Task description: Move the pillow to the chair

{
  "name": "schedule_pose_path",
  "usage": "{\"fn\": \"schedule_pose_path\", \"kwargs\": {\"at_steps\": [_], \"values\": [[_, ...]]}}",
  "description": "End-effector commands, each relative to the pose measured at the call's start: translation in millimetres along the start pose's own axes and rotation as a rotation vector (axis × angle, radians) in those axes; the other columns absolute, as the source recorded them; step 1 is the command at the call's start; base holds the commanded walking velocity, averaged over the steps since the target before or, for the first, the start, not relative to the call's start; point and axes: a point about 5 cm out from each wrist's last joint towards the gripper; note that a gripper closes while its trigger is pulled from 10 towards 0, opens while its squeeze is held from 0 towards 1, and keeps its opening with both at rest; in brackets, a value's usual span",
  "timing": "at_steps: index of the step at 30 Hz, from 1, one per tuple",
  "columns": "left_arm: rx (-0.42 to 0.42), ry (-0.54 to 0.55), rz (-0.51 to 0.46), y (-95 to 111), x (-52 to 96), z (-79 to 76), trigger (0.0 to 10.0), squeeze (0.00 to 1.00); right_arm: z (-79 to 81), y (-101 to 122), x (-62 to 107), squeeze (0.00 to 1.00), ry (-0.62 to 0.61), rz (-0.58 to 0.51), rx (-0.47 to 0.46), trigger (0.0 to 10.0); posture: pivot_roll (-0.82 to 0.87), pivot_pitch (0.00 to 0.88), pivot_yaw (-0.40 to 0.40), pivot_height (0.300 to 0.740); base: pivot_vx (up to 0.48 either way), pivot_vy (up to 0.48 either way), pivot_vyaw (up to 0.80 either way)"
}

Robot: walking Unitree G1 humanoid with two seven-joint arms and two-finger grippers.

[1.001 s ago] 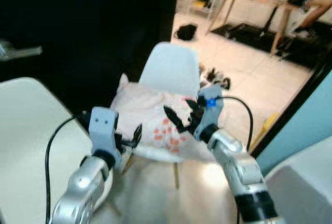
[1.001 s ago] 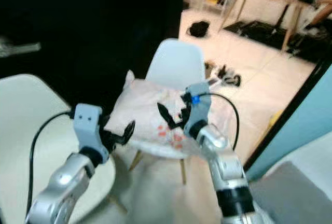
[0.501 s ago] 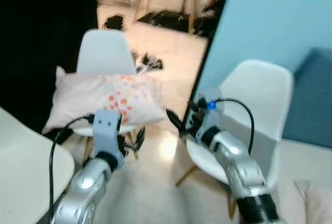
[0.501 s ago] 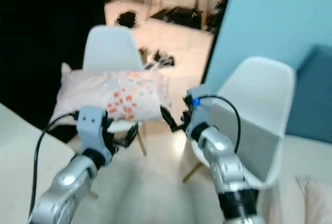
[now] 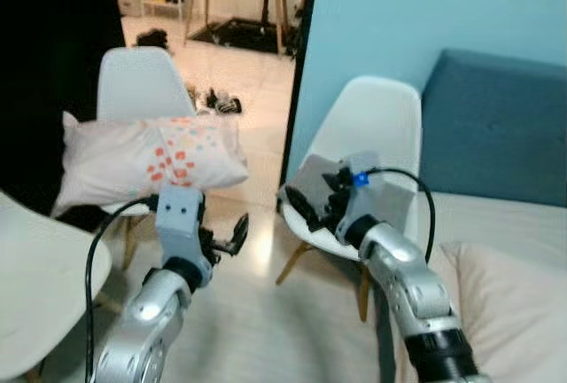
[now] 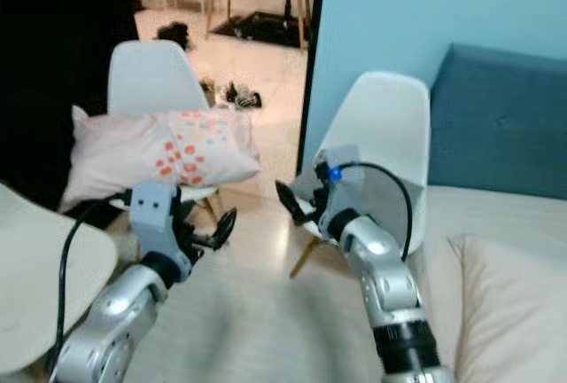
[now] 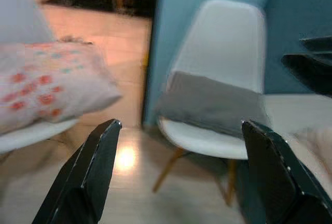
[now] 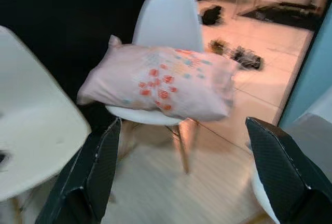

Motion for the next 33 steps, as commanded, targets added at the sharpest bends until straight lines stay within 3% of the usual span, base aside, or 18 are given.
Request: {"fn": "schedule_pose_path", "kwargs": {"at_steps": [1,33], "values": [[0.003,-0.016,-0.01,2,-2.0,-3.5,10.0,0.0,-6.9,-4,3.5,0.0,-0.031,0.022,0.002,10.0,-0.03,0.0,-0.089,0.74,0.0,0.0,-0.73],[-0.031,0.035,-0.053,3,-2.0,5.3,10.0,0.0,-26.0,-6,4.4,0.0,-0.172,0.058,0.048,10.0,-0.03,0.0,-0.094,0.74,0.0,0.0,-0.73]]}}
Point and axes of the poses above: a point about 5 cm out from each wrist's last joint towards the gripper, its own x axis pointing back from the gripper into the wrist, its own y axis along the axis of the wrist's last joint, z = x × y, and after that the axes turned 12 degrees about -x, right-handed
